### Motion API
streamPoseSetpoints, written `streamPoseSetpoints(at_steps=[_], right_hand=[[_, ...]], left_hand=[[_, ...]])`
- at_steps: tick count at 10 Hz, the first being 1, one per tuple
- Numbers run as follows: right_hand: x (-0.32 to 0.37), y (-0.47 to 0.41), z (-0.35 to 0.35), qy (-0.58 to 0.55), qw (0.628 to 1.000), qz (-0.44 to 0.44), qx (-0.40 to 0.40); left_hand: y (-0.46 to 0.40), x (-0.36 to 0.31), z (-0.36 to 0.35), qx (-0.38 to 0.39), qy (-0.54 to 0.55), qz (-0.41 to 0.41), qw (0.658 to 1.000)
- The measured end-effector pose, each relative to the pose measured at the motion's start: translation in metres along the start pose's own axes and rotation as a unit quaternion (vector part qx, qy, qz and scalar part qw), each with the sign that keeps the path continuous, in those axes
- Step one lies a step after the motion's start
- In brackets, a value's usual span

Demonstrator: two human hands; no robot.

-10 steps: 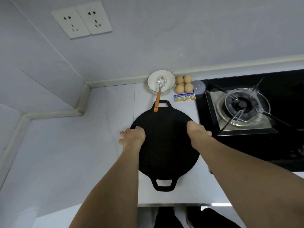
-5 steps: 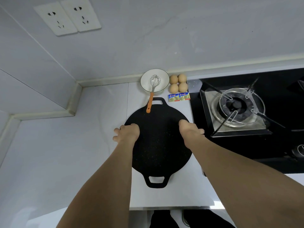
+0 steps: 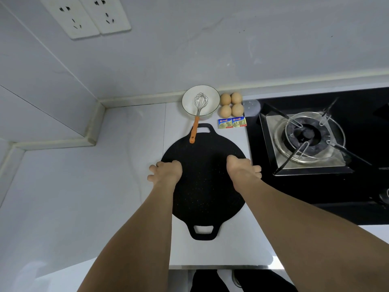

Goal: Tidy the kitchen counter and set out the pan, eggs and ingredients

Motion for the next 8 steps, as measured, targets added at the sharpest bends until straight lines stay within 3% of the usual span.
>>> streamPoseSetpoints(at_steps=[4,5,8], right_hand=[[-0.005,0.006,0.009,-0.015,0.999,0.024,0.024],[-0.006,0.013,0.016,-0.023,0.997,0.058,0.038],[-0.001,0.036,0.054,-0.006,0.964,0.267,-0.004]], left_hand=[[0.008,0.0,-0.006,-0.02,0.025,-0.031,0.999],[0.022,-0.003,-0.003,-0.055,-0.018,-0.096,0.994],[0.061,-0.005,0.008,-0.168,-0.045,-0.26,0.95]])
Point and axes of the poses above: each hand's wrist, its own y-axis away from the middle knuckle, its own z-axis out of the back of the hand, x = y × z, the point moved 3 cm from there along -y, towards the middle knuckle, and after that the axes turned 2 degrees about z, right-handed, at the moved point
